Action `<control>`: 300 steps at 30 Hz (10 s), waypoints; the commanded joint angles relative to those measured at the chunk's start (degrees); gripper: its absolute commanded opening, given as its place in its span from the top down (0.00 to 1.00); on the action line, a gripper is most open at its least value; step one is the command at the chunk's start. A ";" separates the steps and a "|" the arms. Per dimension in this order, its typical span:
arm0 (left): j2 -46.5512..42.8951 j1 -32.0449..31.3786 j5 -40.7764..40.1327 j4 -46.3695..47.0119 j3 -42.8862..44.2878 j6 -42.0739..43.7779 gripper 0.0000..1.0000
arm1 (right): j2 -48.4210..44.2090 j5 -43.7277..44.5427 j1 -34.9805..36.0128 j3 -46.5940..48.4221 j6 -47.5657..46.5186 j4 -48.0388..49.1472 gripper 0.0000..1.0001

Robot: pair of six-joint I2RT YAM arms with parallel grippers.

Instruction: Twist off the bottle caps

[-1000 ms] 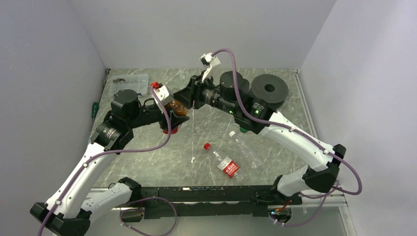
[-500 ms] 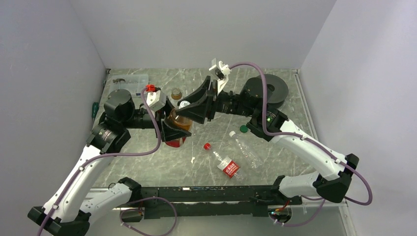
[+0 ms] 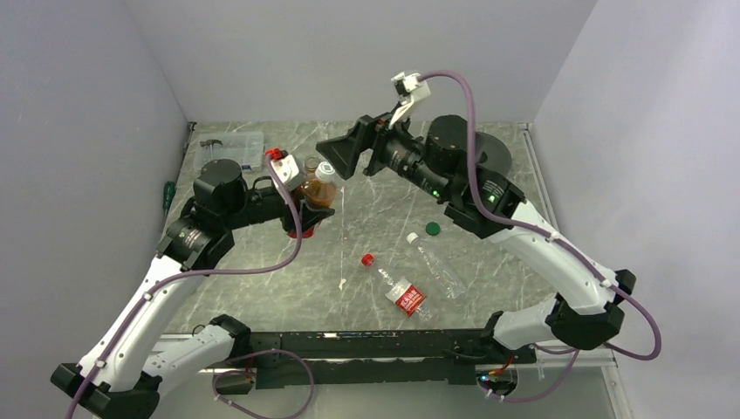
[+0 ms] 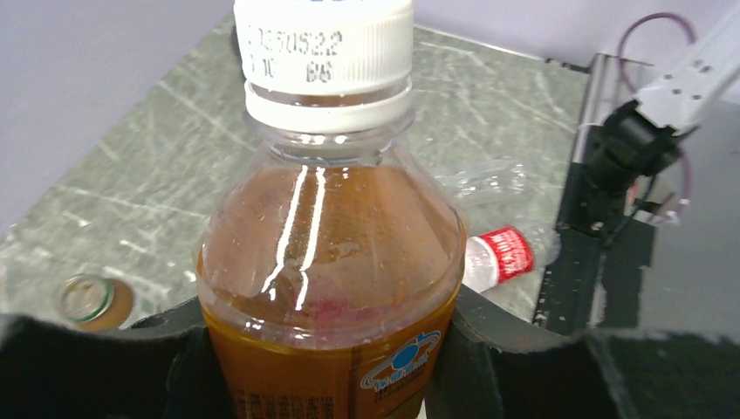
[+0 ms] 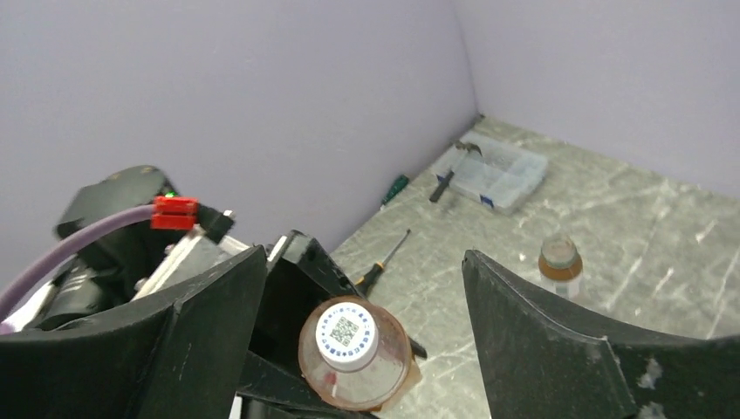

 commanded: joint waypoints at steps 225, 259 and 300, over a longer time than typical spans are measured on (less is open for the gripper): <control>5.38 2.43 -24.97 -25.96 6.70 -1.62 0.01 | 6.62 14.03 -2.13 -32.46 13.18 -20.29 0.00; 4.30 2.43 -17.57 -24.34 7.44 -4.73 0.01 | 7.19 14.48 0.21 -35.90 14.40 -11.65 0.50; 2.08 2.41 4.05 -12.49 3.42 -14.05 0.01 | 4.81 46.50 21.34 -13.50 -11.81 30.45 0.48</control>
